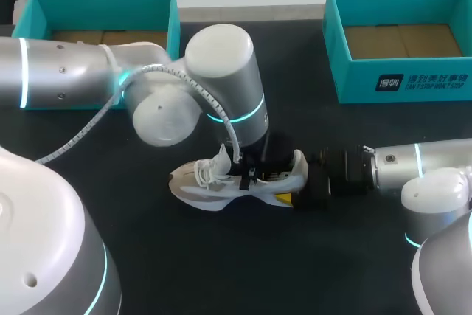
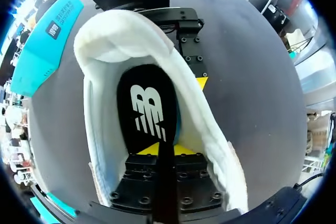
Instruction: Take the shoe out of the shoebox, open the shoe tongue, remove and reinsert the insole, then place the shoe into the shoebox
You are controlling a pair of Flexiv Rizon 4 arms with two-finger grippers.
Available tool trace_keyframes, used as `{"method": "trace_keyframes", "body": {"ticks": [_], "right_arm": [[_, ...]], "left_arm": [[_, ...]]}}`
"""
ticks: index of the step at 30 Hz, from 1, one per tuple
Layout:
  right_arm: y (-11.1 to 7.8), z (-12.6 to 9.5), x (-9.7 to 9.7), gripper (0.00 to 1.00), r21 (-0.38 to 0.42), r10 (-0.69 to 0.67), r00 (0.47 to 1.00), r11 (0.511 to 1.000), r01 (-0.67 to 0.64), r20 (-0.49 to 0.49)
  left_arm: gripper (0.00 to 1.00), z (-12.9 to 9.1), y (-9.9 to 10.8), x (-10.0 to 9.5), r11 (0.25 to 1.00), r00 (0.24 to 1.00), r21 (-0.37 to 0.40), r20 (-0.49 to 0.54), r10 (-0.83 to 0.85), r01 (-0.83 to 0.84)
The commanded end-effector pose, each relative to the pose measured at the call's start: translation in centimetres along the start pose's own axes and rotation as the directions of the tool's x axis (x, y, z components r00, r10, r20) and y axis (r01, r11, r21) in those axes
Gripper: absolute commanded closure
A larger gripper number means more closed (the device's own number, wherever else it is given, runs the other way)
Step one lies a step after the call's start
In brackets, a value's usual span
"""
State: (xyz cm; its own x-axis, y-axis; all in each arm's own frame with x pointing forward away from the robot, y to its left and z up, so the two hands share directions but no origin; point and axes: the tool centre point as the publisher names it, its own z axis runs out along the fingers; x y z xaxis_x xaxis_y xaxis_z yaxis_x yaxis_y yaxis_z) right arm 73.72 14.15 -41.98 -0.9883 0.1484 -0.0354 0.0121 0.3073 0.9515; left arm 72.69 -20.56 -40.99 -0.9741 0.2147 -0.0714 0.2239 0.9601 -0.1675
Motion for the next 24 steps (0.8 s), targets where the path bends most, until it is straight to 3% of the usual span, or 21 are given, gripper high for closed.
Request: {"method": "trace_keyframes", "body": {"ticks": [1,24], "right_arm": [[-0.2,0.1,0.0,1.00,0.002,0.001,1.000,1.000,-0.001,0.002],[-0.2,0.1,0.0,1.00,0.002,0.001,1.000,1.000,-0.001,0.002]], "left_arm": [[1.00,2.4,0.5,-0.5,1.000,1.000,-0.004,0.002,-0.006,0.006],[1.00,-5.8,2.9,-1.4,0.995,0.990,0.072,-0.129,-0.066,0.075]]}}
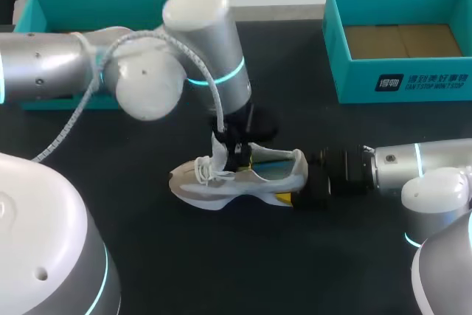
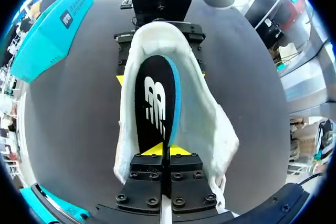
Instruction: Take the shoe out of the shoebox, open the shoe tongue, remove and reinsert the insole, then place the shoe into the shoebox
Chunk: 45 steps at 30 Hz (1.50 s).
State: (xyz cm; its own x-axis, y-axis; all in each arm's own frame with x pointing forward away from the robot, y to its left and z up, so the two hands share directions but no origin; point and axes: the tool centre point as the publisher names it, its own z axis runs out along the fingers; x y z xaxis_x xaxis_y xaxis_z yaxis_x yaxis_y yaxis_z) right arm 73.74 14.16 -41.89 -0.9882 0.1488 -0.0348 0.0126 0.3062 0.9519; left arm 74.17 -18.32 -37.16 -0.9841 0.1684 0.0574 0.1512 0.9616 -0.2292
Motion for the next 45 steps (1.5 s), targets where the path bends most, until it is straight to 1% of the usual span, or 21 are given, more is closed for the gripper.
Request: {"method": "trace_keyframes", "body": {"ticks": [1,4,7,13,25,32,33,34,36,38,41,45], "right_arm": [[-0.3,0.1,0.0,1.00,0.003,0.000,1.000,1.000,0.000,0.002],[-0.3,0.1,0.0,1.00,0.003,0.000,1.000,1.000,0.000,0.002],[-0.3,0.1,0.0,1.00,0.003,0.000,1.000,1.000,0.000,0.002],[-0.3,0.1,0.0,1.00,0.003,0.000,1.000,1.000,0.000,0.002],[-0.3,0.1,0.0,1.00,0.003,0.000,1.000,1.000,0.000,0.002],[-0.3,0.1,0.0,1.00,0.003,0.000,1.000,1.000,0.000,0.002],[-0.3,0.1,0.0,1.00,0.003,0.000,1.000,1.000,0.000,0.002],[-0.3,0.1,0.0,1.00,0.003,0.000,1.000,1.000,0.000,0.002],[-0.3,0.1,0.0,1.00,0.003,0.000,1.000,1.000,0.000,0.002],[-0.3,0.1,0.0,1.00,0.003,0.000,1.000,1.000,0.000,0.002],[-0.3,0.1,0.0,1.00,0.003,0.000,1.000,1.000,0.000,0.002],[-0.3,0.1,0.0,1.00,0.003,0.000,1.000,1.000,0.000,0.002]], "left_arm": [[1.00,-2.1,0.8,-0.1,1.000,1.000,0.027,-0.015,-0.003,0.003],[1.00,-3.1,0.4,0.1,0.998,0.999,0.062,-0.037,-0.008,0.010],[1.00,-4.1,-0.3,0.5,0.997,0.999,0.080,-0.035,0.011,-0.008],[1.00,-5.2,-1.8,1.4,0.992,0.998,0.115,-0.042,0.051,-0.046],[1.00,-5.9,-4.7,1.9,0.982,0.996,0.180,-0.049,0.072,-0.063],[1.00,-4.4,-5.7,2.0,0.978,0.993,0.192,-0.070,0.092,-0.077],[0.93,-4.2,-5.8,2.1,0.978,0.993,0.191,-0.070,0.094,-0.079],[0.75,-4.0,-5.9,2.3,0.979,0.993,0.188,-0.070,0.098,-0.083],[0.61,-3.9,-6.0,2.5,0.979,0.992,0.183,-0.066,0.105,-0.091],[0.56,-3.9,-6.0,2.7,0.978,0.992,0.186,-0.068,0.106,-0.091],[0.55,-4.3,-5.9,2.9,0.977,0.993,0.189,-0.046,0.113,-0.102],[0.52,-5.0,-5.8,2.9,0.974,0.992,0.185,0.045,0.122,-0.128]]}}
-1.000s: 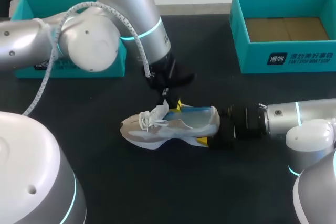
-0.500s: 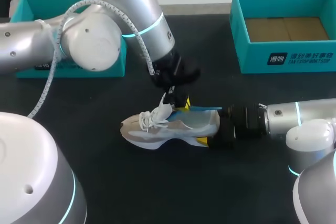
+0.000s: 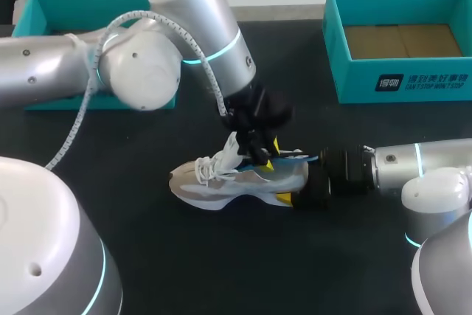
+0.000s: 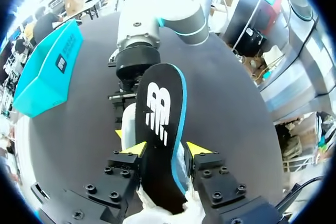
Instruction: Take the shoe out of the shoebox, open the shoe tongue, remove and reinsert the insole, then place the shoe into the shoebox
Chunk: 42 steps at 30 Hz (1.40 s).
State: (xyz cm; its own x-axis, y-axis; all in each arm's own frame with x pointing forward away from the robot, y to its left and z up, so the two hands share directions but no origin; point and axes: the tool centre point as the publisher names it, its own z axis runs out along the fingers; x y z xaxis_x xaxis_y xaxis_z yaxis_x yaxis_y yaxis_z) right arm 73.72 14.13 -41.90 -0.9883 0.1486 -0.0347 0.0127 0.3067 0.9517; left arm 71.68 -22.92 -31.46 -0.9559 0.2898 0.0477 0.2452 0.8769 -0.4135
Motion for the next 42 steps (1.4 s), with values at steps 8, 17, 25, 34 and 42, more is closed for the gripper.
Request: {"method": "trace_keyframes", "body": {"ticks": [8,17,25,34,42], "right_arm": [[-0.3,0.1,0.0,1.00,0.003,0.000,1.000,1.000,0.000,0.002],[-0.3,0.1,0.0,1.00,0.003,0.000,1.000,1.000,0.000,0.002],[-0.3,0.1,0.0,1.00,0.003,0.000,1.000,1.000,0.000,0.002],[-0.3,0.1,0.0,1.00,0.003,0.000,1.000,1.000,0.000,0.002],[-0.3,0.1,0.0,1.00,0.003,0.000,1.000,1.000,0.000,0.002]], "left_arm": [[0.39,-0.3,-0.1,0.6,0.998,0.973,-0.013,0.224,0.057,-0.056],[0.48,0.6,0.0,0.5,0.996,0.951,-0.006,0.299,0.085,-0.087],[0.54,1.7,-0.1,-0.4,0.997,0.947,-0.017,0.311,0.080,-0.079],[1.00,2.5,-0.3,-1.4,0.999,0.955,-0.017,0.292,0.044,-0.041],[1.00,-1.2,-1.1,-0.4,0.997,0.983,0.070,0.182,0.007,-0.020]]}}
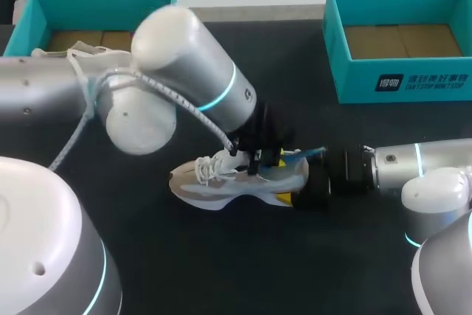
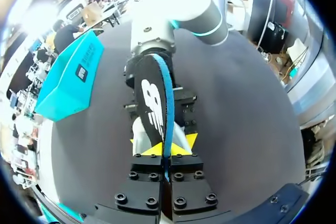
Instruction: Take the shoe out of the shoebox, open the shoe tongue, remove and reinsert the insole, then place the shoe into the shoebox
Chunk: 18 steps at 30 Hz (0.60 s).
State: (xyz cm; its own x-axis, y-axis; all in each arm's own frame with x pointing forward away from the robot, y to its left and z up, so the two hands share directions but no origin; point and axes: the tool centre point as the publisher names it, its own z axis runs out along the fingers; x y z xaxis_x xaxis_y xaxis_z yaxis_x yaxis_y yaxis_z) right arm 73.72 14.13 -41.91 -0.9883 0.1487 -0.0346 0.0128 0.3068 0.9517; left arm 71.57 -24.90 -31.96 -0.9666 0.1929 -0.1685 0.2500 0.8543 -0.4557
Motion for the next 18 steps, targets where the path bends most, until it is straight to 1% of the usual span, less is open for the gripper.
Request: {"method": "trace_keyframes", "body": {"ticks": [1,8,12,18], "right_arm": [[-0.3,0.1,0.0,1.00,0.003,0.000,1.000,1.000,0.000,0.002],[-0.3,0.1,0.0,1.00,0.003,0.000,1.000,1.000,0.000,0.002],[-0.3,0.1,0.0,1.00,0.003,0.000,1.000,1.000,0.000,0.002],[-0.3,0.1,0.0,1.00,0.003,0.000,1.000,1.000,0.000,0.002]], "left_arm": [[1.00,-2.8,0.0,-0.6,1.000,0.997,0.030,-0.072,-0.006,0.008],[1.00,-6.0,-2.2,-1.4,0.995,0.988,0.091,-0.150,-0.019,0.033],[1.00,-7.5,-3.9,-1.8,0.992,0.989,0.126,-0.151,-0.006,0.025],[1.00,-10.4,-6.7,-2.5,0.975,0.980,0.214,-0.196,-0.015,0.058]]}}
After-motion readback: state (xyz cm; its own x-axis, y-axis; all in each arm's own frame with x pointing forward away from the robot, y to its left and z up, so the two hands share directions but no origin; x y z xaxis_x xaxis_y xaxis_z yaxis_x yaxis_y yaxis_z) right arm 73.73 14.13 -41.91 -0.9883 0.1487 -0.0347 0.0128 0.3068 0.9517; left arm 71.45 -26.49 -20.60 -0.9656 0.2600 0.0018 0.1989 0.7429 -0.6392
